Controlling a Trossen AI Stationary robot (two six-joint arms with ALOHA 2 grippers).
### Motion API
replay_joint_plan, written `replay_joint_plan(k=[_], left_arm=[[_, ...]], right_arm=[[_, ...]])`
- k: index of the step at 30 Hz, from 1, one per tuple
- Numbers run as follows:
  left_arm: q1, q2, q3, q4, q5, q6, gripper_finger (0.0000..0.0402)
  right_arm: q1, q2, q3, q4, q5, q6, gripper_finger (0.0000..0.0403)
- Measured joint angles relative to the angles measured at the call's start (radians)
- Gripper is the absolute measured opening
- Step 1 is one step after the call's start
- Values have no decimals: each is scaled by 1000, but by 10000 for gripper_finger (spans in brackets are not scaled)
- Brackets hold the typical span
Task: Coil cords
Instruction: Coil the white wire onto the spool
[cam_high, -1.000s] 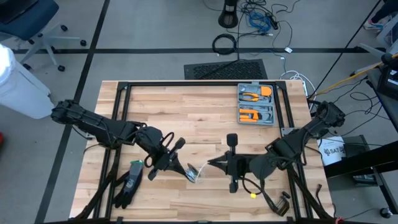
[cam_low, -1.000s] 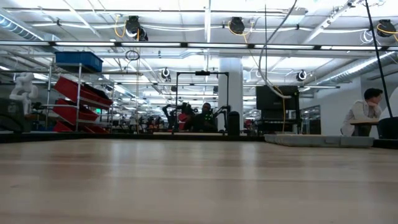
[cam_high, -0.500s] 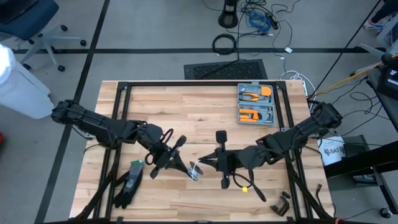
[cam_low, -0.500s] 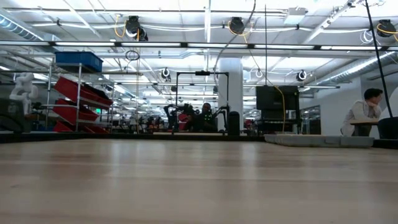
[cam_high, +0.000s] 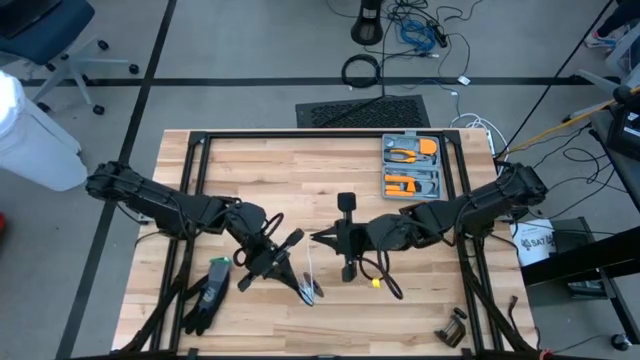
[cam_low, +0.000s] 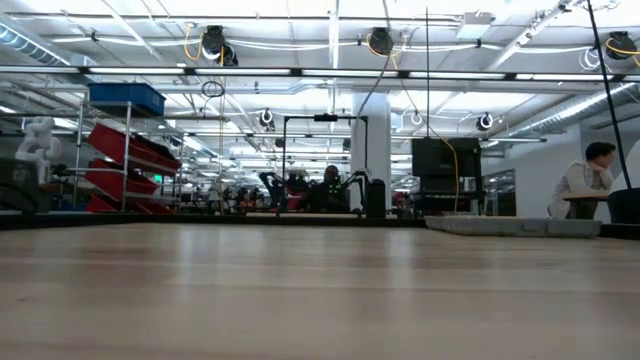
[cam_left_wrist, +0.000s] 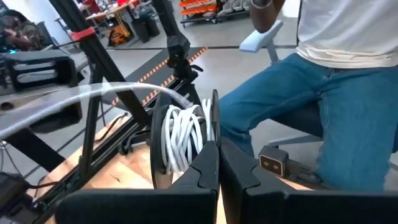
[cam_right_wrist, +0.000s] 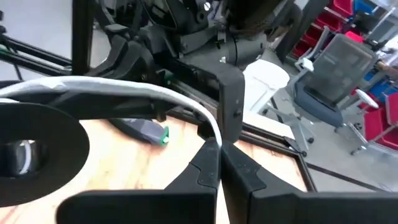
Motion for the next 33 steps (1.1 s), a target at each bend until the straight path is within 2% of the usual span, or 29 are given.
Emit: replay_joint_plan(k=[6,13,25,33], left_arm=[[0,1,0,3,4,0,0],[-3,0,-1,-1,25,-10,0],[-12,-1,0,61,67,8,0],[-12,-1,0,81,66,9,0]], right_arm=[[-42,17,0,8,-21,-2,0],[-79,43,0,19,-100,19,0],[-113,147,0,29,-201,73,0],[-111,153,0,-6,-203,111,0]])
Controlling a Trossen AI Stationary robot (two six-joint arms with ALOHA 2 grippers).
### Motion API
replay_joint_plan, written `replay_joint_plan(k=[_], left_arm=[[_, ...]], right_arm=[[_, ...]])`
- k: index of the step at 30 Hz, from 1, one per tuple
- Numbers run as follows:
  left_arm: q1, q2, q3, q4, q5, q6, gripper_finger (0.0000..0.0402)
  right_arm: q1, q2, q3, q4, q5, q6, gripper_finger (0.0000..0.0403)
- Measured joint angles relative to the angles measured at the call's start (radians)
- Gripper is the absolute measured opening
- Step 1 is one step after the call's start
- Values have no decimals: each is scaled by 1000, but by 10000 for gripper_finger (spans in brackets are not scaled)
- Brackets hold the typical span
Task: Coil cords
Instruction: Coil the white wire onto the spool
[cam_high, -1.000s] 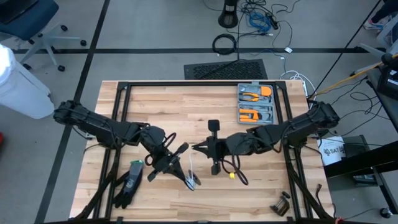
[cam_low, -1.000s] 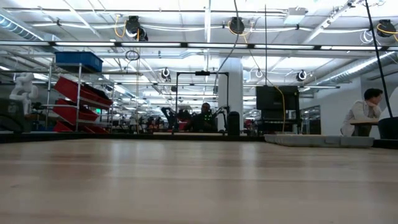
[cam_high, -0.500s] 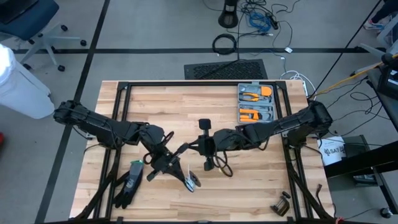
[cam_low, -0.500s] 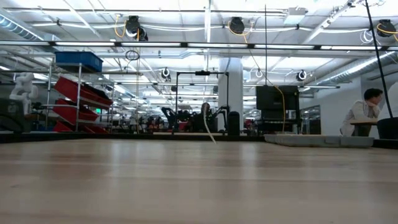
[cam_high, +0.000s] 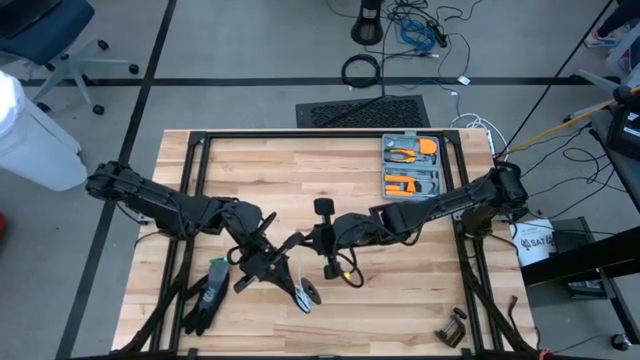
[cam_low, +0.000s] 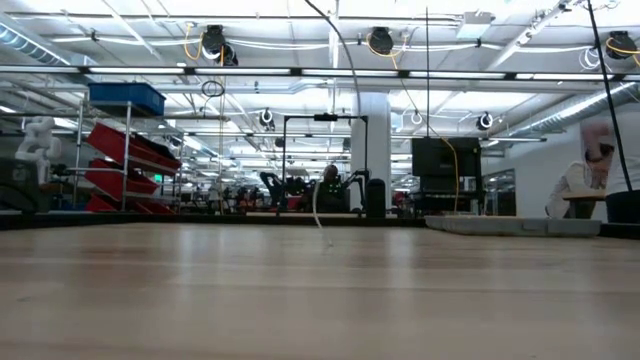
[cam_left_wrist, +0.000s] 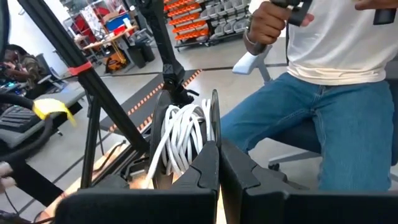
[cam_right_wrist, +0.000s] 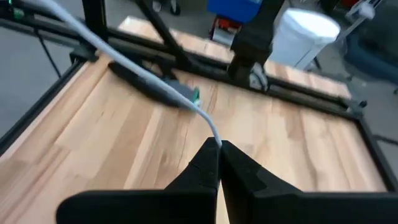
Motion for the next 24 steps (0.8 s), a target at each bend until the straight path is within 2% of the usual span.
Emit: replay_joint_plan(k=[11,24], left_arm=[[-36,-71,0,-48,-69,26,0],[-92,-155,0,-204,-296,26,0]], right_arm=[[46,0,0,-213,5,134,0],[143,0,0,-302,8,249,0]])
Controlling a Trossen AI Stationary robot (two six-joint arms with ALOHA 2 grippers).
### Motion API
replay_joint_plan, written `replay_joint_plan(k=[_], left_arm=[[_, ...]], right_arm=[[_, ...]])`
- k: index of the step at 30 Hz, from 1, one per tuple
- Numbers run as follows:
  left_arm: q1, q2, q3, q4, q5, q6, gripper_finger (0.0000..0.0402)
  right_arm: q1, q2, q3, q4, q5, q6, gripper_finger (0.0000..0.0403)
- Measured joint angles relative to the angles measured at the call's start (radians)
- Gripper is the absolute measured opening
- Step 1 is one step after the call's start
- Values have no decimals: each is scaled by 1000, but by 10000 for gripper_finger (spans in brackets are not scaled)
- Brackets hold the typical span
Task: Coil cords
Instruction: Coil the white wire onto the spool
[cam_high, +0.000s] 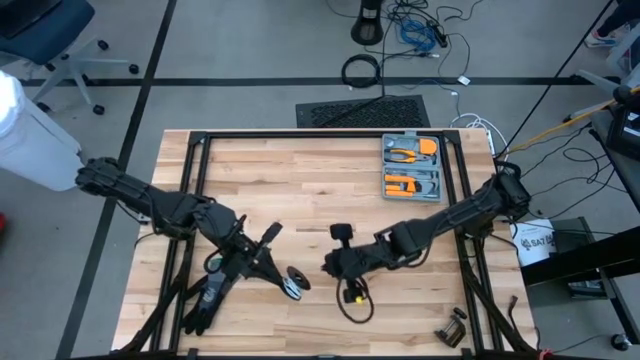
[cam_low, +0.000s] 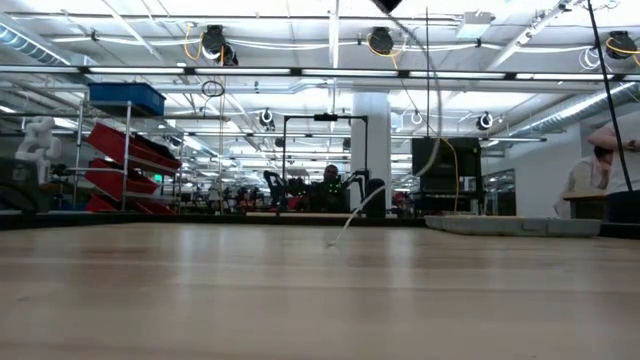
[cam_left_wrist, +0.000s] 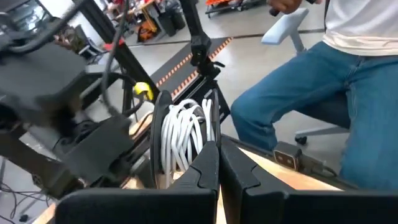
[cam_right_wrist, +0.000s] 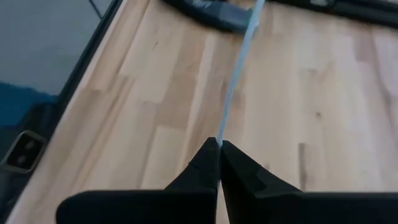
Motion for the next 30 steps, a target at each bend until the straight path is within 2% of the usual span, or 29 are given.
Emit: replay_joint_plan(k=[5,18,25,30], left_arm=[[0,-11,0,-22,-12,-2,0],[3,-11,0,-130,-220,-87,0],[3,-10,0,-149,-231,-89,0],[19,-10,0,-155,-230,-115,0]], right_arm=[[48,0,0,-30,7,47,0],[160,0,0,-36,31,115,0],[214,-39,0,-27,38,125,0],[235,-84,0,-12,87,103,0]])
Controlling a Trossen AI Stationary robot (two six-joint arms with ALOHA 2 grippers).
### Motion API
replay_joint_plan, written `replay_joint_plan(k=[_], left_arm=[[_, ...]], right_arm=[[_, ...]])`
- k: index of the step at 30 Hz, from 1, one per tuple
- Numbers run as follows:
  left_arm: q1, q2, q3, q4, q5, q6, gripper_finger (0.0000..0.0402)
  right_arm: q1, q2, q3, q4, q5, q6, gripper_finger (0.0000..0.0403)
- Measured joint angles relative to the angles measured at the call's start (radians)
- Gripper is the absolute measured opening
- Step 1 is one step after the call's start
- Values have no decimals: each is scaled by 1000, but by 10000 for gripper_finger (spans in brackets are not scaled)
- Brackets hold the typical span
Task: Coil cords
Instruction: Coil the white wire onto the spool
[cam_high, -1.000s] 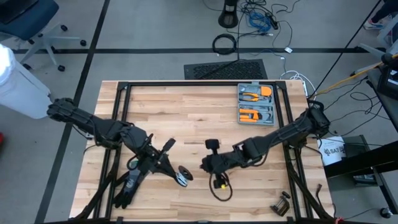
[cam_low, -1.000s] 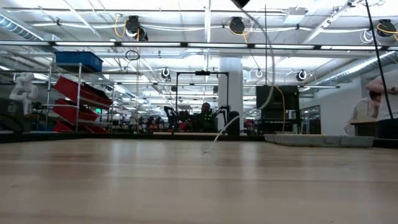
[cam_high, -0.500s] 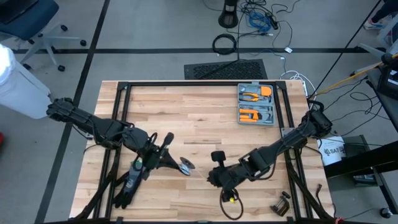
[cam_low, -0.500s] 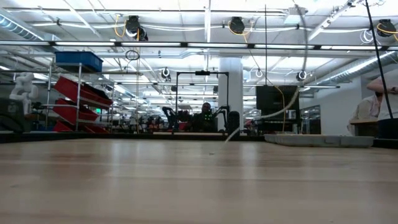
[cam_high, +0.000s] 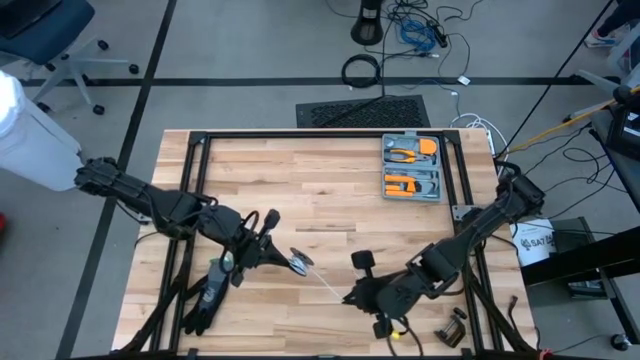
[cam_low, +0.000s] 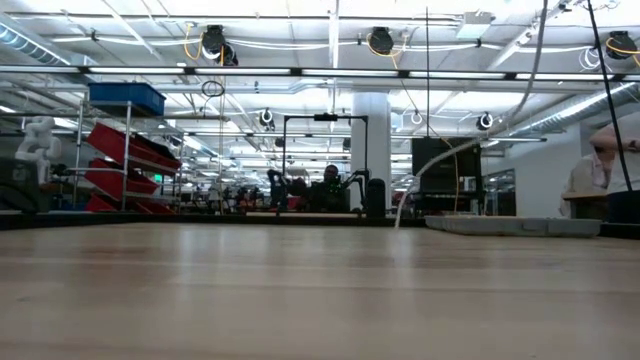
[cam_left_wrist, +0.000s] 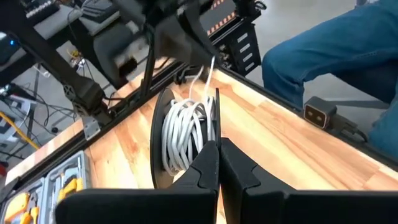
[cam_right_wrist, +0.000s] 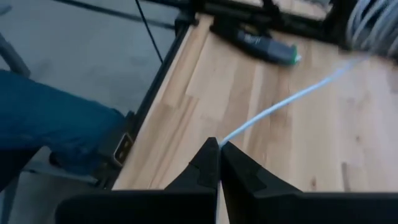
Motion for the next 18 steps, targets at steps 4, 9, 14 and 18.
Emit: replay_joint_plan(k=[4,9,14,18], left_arm=[[17,0,0,-26,0,-22,0],[36,1,0,-50,2,-50,0],[41,18,0,-47,37,-49,0],[44,39,0,-36,54,-48,0]], right_arm=[[0,-26,0,31,23,-46,0],[0,-45,0,109,29,-143,0],[-11,-51,0,195,89,-248,0],[-49,-51,1,265,93,-342,0]])
